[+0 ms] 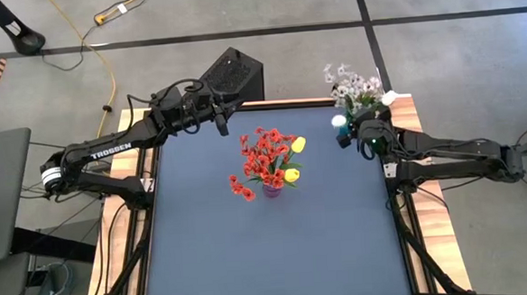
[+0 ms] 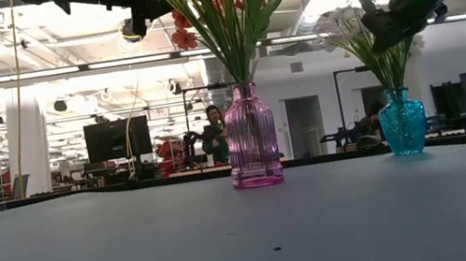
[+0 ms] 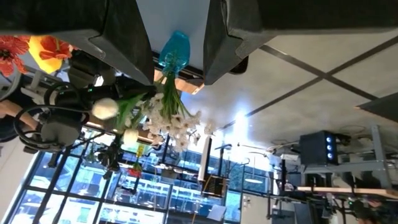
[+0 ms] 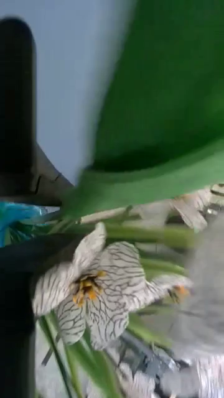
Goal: Sort flowers into vase by color
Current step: Put the white flower into the blue vase, then return to Home Position
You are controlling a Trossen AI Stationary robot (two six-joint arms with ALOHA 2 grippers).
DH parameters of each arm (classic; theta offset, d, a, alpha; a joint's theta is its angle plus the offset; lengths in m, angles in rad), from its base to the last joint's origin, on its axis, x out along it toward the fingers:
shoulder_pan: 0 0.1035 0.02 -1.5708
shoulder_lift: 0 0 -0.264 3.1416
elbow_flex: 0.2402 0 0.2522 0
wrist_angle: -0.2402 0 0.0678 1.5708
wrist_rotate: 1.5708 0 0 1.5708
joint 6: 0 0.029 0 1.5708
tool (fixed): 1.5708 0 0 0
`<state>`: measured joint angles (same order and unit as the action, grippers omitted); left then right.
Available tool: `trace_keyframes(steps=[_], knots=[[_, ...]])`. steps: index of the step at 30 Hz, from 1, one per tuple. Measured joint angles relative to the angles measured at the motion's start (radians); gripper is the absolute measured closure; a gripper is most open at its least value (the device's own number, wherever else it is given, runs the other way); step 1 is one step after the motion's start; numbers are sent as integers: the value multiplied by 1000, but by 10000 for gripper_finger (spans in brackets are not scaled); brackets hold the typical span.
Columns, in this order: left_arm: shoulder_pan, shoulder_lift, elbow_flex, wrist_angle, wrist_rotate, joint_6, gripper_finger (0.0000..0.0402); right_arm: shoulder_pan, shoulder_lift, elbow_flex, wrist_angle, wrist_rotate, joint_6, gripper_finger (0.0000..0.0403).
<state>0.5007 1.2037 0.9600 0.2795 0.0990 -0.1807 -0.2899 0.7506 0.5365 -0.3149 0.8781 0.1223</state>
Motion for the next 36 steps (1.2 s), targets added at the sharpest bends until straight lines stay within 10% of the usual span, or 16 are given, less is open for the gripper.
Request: trace_keyframes(steps=[11,25,36], knots=[[0,0,0,0,0,0,274,-14,2,91,-231,-132,91,209],[0,0,0,0,0,14,274,-26,2,293,-526,-391,295,179],[0,0,0,-2,53,10,274,-47,2,442,-579,-860,300,179]])
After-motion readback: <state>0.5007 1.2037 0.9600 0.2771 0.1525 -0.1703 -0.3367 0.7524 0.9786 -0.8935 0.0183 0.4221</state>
